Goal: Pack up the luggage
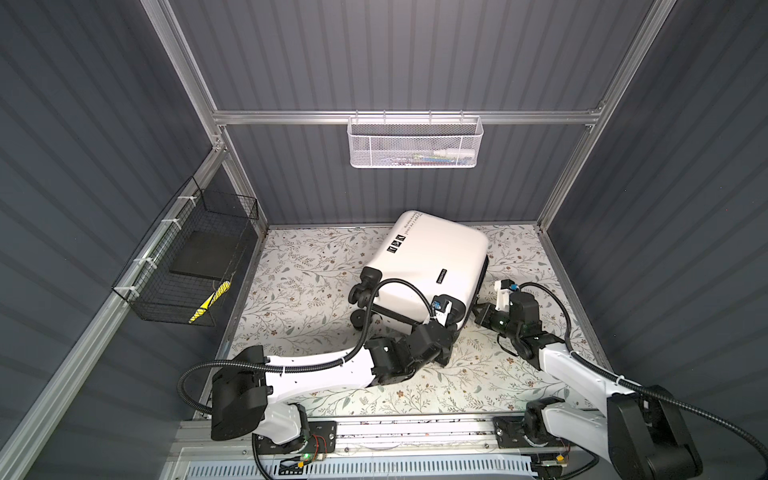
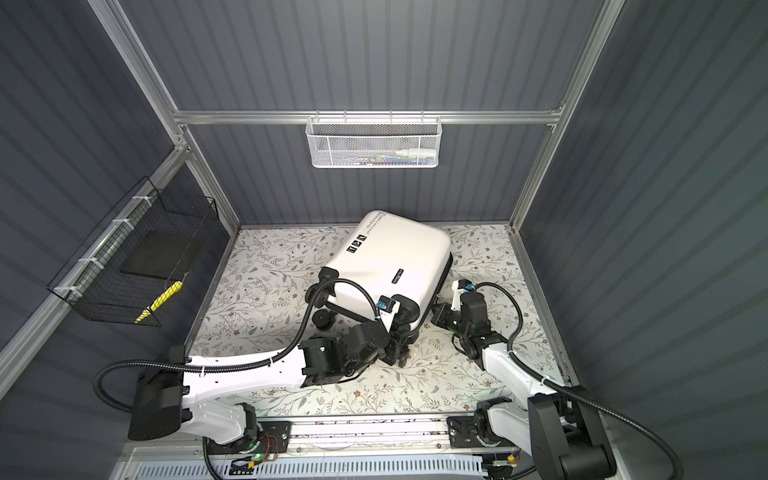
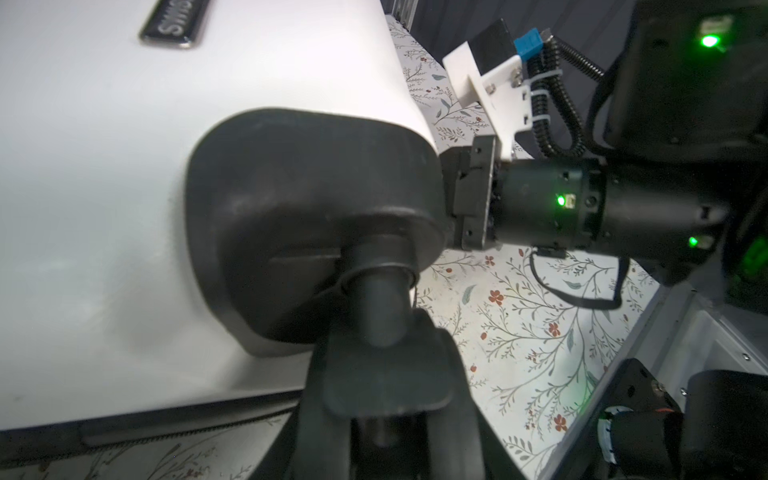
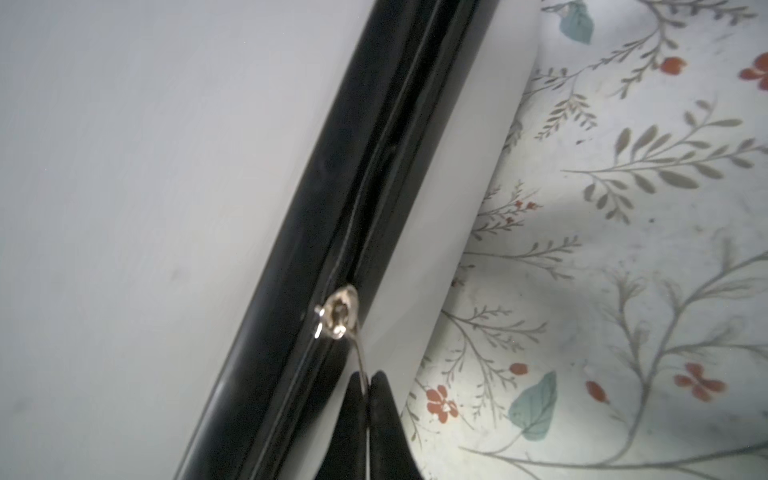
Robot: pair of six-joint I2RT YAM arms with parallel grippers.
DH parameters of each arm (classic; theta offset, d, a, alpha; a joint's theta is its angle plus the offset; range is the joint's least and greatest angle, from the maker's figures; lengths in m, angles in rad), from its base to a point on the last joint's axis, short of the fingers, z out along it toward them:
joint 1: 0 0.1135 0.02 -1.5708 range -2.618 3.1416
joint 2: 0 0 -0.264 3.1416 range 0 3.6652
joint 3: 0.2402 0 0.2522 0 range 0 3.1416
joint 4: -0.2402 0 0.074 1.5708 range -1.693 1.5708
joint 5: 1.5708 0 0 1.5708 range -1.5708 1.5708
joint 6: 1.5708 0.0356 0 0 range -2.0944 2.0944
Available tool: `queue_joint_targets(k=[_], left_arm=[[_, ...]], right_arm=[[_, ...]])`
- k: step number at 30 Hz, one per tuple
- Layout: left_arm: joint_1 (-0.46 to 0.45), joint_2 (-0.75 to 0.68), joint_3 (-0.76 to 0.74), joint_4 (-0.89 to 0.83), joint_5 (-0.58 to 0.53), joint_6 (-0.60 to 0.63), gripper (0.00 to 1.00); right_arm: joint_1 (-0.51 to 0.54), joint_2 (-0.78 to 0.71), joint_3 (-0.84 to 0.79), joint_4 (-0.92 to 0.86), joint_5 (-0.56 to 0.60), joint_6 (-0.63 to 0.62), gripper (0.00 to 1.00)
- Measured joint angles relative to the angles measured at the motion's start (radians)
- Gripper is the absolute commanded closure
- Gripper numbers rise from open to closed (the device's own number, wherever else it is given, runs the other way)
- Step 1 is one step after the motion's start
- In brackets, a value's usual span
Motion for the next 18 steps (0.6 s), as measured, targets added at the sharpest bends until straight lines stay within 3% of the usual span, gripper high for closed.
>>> queue_joint_targets(k=[10,18], left_arm=[[-0.021,-0.112,-0.123,0.060,0.056,-0.032,1.00],[-0.018,-0.115,-0.135,0.083,0.064,-0.033,1.00]], right_arm=[[-0.249,0.240,0.228,-0.044,-0.066,0.003,1.00],[-0.291,0.367,0.321,-0.029,-0.140,0.004,1.00]])
